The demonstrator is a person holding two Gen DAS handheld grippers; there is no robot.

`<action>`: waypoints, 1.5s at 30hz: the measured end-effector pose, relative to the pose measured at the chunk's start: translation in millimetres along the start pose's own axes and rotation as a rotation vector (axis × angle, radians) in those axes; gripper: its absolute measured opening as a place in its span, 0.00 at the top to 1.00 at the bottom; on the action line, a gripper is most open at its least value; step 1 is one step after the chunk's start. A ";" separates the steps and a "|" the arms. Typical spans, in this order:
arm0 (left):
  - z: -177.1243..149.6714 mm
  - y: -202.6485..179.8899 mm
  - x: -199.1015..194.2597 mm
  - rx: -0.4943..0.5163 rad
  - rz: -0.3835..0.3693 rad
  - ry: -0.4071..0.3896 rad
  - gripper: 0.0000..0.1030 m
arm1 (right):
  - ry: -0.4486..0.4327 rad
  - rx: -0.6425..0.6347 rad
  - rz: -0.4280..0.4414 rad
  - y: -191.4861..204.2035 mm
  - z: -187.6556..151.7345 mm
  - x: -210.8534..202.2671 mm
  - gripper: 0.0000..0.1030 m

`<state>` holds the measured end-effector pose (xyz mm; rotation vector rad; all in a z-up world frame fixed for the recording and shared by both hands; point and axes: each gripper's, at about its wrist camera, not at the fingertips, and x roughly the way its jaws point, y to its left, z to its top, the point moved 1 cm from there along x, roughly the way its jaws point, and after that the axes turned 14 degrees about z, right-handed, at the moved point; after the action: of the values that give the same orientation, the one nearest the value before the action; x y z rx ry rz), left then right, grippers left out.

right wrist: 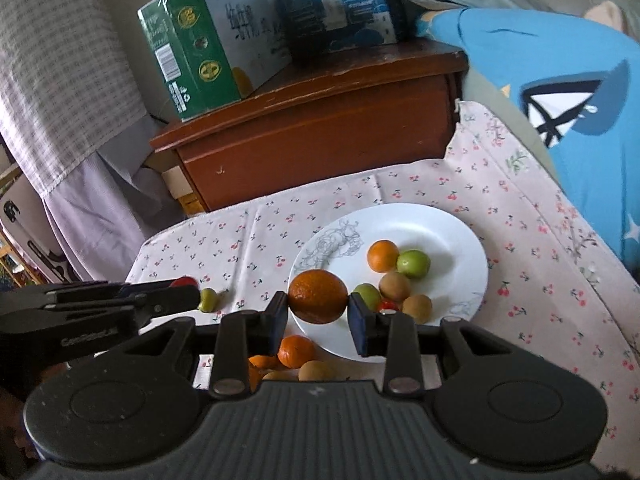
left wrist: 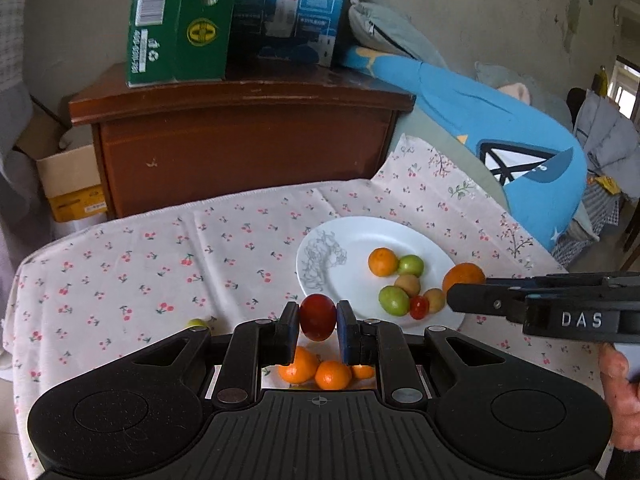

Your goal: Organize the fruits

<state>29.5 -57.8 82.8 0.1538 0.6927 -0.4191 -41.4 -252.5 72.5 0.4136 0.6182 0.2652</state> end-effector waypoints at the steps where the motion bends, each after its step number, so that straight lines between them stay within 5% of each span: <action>1: 1.1 0.3 3.8 -0.007 -0.003 0.008 0.83 | 0.005 0.000 0.001 0.0 0.7 3.3 0.68; 25: 15.8 -11.3 83.6 -0.003 -0.024 0.085 0.83 | 0.070 -0.012 -0.054 -27.9 10.4 62.9 0.68; 37: 23.9 -5.0 93.4 -0.046 -0.064 0.119 0.81 | 0.060 0.048 -0.076 -43.4 13.3 76.3 0.67; 45: 4.0 -6.5 92.8 0.128 -0.094 0.211 0.81 | 0.052 0.055 -0.061 -42.0 15.1 71.8 0.66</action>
<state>93.1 -94.8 25.7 0.2899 0.8830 -0.5429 29.1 -268.3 28.6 0.4407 0.6894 0.2020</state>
